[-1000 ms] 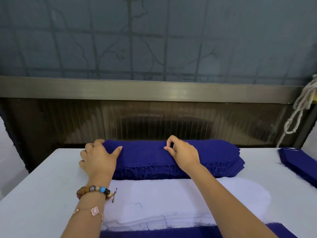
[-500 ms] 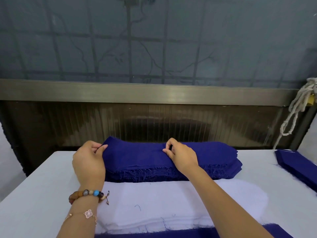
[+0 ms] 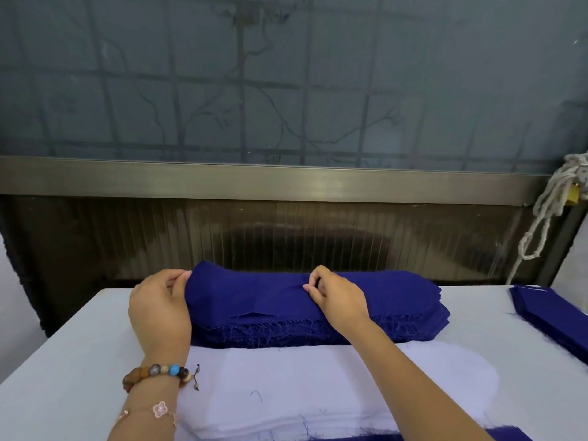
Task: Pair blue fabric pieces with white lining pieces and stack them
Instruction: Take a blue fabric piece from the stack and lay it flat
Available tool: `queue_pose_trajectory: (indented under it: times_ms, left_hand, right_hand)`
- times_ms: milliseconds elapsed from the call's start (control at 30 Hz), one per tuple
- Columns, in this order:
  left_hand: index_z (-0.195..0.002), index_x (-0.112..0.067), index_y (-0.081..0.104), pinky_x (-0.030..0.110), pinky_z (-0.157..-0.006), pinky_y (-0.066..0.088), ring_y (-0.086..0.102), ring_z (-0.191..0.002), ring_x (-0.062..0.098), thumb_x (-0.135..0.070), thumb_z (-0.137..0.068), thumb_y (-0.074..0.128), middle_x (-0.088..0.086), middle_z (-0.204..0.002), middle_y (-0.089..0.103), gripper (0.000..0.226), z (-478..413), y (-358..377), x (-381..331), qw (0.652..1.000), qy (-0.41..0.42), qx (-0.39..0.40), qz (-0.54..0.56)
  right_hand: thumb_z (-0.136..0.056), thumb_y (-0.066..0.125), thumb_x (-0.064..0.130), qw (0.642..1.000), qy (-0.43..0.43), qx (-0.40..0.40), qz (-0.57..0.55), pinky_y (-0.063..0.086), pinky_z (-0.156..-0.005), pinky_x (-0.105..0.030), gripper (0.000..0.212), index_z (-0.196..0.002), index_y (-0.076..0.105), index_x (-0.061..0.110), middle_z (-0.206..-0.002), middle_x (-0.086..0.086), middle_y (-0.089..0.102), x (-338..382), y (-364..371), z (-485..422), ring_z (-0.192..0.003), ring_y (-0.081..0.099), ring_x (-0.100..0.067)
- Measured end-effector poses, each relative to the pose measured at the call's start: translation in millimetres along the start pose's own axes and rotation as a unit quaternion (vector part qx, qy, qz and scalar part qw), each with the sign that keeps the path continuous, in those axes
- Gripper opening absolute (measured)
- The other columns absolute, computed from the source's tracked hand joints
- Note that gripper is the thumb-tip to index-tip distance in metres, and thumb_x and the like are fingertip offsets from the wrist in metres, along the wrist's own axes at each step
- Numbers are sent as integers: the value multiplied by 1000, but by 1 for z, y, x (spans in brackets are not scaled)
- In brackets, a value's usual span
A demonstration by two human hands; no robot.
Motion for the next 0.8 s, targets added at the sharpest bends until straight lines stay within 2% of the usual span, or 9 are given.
queue_pose_trajectory:
  times_ms: [67, 167, 267, 367, 467, 567, 633, 700, 800]
  left_hand:
    - [-95, -10, 72, 37, -68, 49, 61, -82, 27, -21, -94, 59, 9, -86, 70, 17, 1, 1, 1, 1000, -3, 5, -8]
    - [-95, -11, 70, 33, -62, 42, 61, -77, 26, -22, -95, 59, 9, -84, 70, 16, 3, 1, 0, 999, -1, 2, -41]
    - [-98, -11, 68, 34, -61, 44, 62, -77, 28, -22, -94, 58, 10, -85, 70, 15, 3, -3, -5, 998, 15, -7, -60]
    - [-97, -10, 69, 37, -63, 46, 60, -80, 28, -22, -93, 61, 11, -86, 70, 15, 2, -4, -7, 996, 32, -5, -88]
    - [-100, -13, 68, 37, -66, 48, 60, -89, 26, -26, -94, 60, 8, -92, 70, 17, 2, 4, -3, 996, 22, 40, -74]
    - [-116, -12, 65, 43, -76, 54, 61, -99, 28, -36, -94, 58, 9, -108, 68, 34, 5, 14, 3, 991, -9, 102, -91]
    - [-123, -9, 63, 45, -80, 52, 57, -105, 33, -41, -92, 59, 14, -117, 64, 44, 7, 18, 8, 983, -28, 130, -126]
    - [-120, -10, 64, 46, -80, 50, 53, -107, 35, -42, -90, 63, 16, -118, 61, 44, 7, 18, 9, 981, -44, 129, -139]
    - [-105, -15, 68, 45, -76, 50, 55, -101, 32, -35, -85, 71, 12, -109, 62, 29, 4, 13, 5, 986, -21, 91, -136]
  right_hand:
    - [-97, 51, 40, 1000, -7, -8, -4, 31, -52, -16, 12, -91, 47, 30, -73, 14, 49, 1, -1, 2, -61, 47, -3]
    - [-96, 53, 38, 1000, -17, -18, -8, 36, -53, -14, 11, -92, 47, 30, -101, 12, 45, 3, -2, 3, -69, 51, -6]
    - [-95, 56, 35, 999, -34, -29, -7, 39, -54, -13, 11, -91, 47, 30, -112, 14, 40, 5, -3, 4, -72, 51, -5]
    - [-96, 54, 35, 999, -38, -28, -4, 41, -57, -14, 12, -90, 45, 29, -113, 14, 43, 4, -3, 4, -75, 52, -6]
    - [-97, 53, 36, 999, -33, -28, 5, 46, -60, -16, 11, -92, 45, 29, -114, 12, 44, 4, -2, 4, -78, 53, -7]
    - [-96, 54, 37, 999, -31, -27, 4, 44, -59, -15, 12, -92, 46, 29, -115, 12, 43, 3, -2, 4, -77, 53, -6]
    - [-95, 55, 37, 999, -31, -25, -5, 39, -57, -12, 13, -90, 47, 29, -113, 14, 45, 2, -2, 4, -76, 52, -5]
    - [-94, 57, 38, 999, -36, -22, -11, 35, -55, -10, 14, -88, 48, 30, -111, 15, 47, 1, -2, 5, -75, 52, -4]
    - [-94, 56, 39, 999, -37, -16, -10, 32, -54, -11, 13, -88, 48, 31, -110, 16, 49, 0, -2, 5, -75, 51, -3]
Point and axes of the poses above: each hand's wrist, its own z-axis away from the middle knuckle, its own y-axis out of the palm, x = y × z, the point moved 5 cm from there along -z, towards the middle knuckle
